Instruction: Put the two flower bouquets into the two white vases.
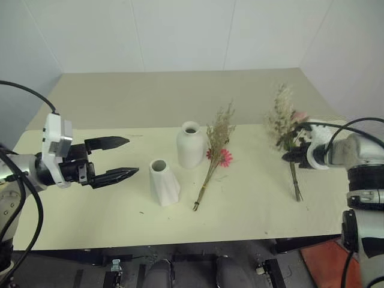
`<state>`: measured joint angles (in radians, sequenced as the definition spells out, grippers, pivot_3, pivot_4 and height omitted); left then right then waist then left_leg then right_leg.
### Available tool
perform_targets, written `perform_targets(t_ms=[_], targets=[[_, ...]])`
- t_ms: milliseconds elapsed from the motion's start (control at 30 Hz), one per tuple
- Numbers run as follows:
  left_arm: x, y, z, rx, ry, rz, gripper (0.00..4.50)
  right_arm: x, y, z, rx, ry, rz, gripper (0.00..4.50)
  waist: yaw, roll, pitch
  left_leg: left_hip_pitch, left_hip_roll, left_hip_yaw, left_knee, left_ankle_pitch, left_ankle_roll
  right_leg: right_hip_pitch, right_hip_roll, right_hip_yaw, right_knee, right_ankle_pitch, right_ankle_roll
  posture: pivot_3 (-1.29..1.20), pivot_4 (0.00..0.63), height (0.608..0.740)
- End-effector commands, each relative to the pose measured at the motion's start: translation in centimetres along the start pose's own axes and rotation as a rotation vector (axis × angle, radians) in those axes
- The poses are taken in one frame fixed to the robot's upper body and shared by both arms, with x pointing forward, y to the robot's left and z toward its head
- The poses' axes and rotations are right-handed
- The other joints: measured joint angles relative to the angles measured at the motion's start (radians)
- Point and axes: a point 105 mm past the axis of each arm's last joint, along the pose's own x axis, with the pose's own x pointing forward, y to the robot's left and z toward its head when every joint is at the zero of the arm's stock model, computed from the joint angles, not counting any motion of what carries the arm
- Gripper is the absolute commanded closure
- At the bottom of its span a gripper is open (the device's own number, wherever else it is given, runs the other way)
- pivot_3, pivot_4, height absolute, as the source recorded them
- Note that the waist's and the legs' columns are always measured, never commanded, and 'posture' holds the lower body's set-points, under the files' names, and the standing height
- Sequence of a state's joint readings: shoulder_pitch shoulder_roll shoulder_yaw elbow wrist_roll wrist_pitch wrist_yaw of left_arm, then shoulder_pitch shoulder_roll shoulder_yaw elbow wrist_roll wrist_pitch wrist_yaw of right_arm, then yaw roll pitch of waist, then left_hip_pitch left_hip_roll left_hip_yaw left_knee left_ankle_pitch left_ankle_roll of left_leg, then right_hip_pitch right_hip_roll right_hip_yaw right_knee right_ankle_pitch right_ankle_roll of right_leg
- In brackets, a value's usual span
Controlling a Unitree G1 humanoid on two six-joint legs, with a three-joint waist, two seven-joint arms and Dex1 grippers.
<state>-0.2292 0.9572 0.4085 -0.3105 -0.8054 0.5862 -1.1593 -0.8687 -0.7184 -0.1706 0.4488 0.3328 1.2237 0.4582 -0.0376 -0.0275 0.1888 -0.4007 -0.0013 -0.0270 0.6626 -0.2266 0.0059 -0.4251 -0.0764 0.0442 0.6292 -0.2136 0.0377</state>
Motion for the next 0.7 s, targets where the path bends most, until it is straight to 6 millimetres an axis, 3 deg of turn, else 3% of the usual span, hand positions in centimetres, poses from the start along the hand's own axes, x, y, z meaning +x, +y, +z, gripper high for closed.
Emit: perform_targets(t_ms=[33,133,233,367,433,700], targets=[[0.1,0.3,1.0,0.039,-0.006,-0.021,0.0,-2.6,2.9,4.8,-0.1,-0.413,0.091,4.25,-0.002,0.0,0.0,0.0,0.0,0.0,0.0,0.0,0.0,0.0,0.0,0.0,0.0,0.0,0.0,0.0,0.15,0.74],[0.3,0.5,1.1,0.044,-0.007,-0.035,0.0,-4.4,5.3,6.5,-0.104,-0.655,0.164,4.25,-0.009,0.0,0.0,0.001,0.0,0.0,0.0,0.0,0.0,0.0,0.0,0.0,0.001,0.0,0.0,0.0,0.15,0.74],[0.6,0.7,1.3,0.045,-0.018,-0.054,0.0,-5.9,8.5,7.7,-0.043,-0.771,0.35,4.25,-0.01,0.0,0.0,0.001,0.0,0.0,0.0,0.0,0.0,0.0,0.001,0.001,0.002,0.001,0.0,0.0,0.15,0.74],[1.0,0.9,1.4,0.049,-0.023,-0.07,0.0,-8.4,13.9,8.8,-0.138,-0.919,0.568,4.25,-0.01,0.0,0.0,0.001,0.001,0.0,0.0,0.0,0.0,0.0,0.001,0.0,0.002,0.001,0.0,0.0,0.15,0.74],[1.1,1.0,1.4,0.049,-0.025,-0.075,0.0,-9.1,15.7,9.4,-0.157,-0.964,0.629,4.25,-0.008,0.0,0.0,0.001,0.001,0.0,0.0,0.0,0.0,0.0,0.001,0.0,0.002,0.001,0.0,0.0,0.15,0.74],[1.6,1.9,1.2,0.044,-0.007,-0.021,0.0,-8.8,22.5,11.5,-0.23,-1.04,0.772,4.25,-0.01,0.001,0.0,0.002,0.001,0.0,0.0,0.0,0.0,-0.001,0.001,0.0,0.003,0.002,-0.001,0.0,0.15,0.74]])
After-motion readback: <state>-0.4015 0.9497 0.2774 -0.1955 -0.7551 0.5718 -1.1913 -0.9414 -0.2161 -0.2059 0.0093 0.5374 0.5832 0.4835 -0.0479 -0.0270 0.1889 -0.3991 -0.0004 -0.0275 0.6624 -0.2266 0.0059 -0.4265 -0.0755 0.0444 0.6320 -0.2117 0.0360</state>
